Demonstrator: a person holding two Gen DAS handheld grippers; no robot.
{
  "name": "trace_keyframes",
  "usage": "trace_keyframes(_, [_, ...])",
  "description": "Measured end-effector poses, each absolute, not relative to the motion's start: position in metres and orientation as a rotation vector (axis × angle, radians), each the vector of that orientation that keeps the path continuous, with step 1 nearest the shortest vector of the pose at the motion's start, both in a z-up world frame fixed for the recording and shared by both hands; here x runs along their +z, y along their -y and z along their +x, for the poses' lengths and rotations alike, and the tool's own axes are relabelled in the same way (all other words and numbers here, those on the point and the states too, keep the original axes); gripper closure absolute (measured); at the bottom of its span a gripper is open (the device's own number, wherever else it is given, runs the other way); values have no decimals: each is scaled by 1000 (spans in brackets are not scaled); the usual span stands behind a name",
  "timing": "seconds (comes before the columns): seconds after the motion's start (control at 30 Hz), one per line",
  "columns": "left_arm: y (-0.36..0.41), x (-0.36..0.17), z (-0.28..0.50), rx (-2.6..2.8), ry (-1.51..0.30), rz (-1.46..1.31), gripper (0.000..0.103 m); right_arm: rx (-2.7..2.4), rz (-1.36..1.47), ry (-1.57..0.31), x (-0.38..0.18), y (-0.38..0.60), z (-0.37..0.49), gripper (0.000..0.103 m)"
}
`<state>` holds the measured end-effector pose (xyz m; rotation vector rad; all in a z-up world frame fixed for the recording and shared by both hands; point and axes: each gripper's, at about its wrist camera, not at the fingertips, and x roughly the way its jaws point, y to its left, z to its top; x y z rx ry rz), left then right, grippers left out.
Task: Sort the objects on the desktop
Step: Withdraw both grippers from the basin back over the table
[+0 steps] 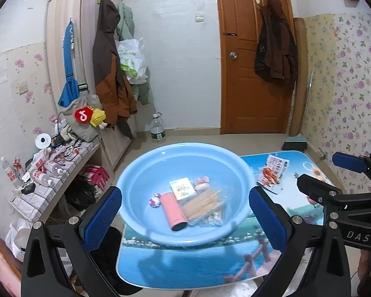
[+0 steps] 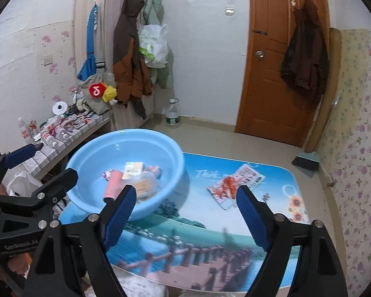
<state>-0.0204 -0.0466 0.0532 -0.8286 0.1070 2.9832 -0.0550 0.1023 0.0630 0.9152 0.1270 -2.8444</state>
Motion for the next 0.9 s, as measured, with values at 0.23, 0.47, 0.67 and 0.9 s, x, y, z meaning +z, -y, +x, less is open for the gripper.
trace_keyframes(0.23, [24, 52, -14, 2955, -131, -813, 0, -2881, 903, -63, 63, -133, -38, 17])
trace_keyframes(0.47, [12, 47, -11, 2944, -138, -822, 0, -2885, 904, -25, 59, -145, -32, 17])
trace_keyframes(0.67, [3, 48, -11, 2934, -163, -815, 0, -2889, 915, -9, 55, -152, -33, 17])
trace_keyframes(0.9, [-3, 47, -15, 2926, -183, -826, 0, -2892, 924, 6, 52, -156, -36, 17])
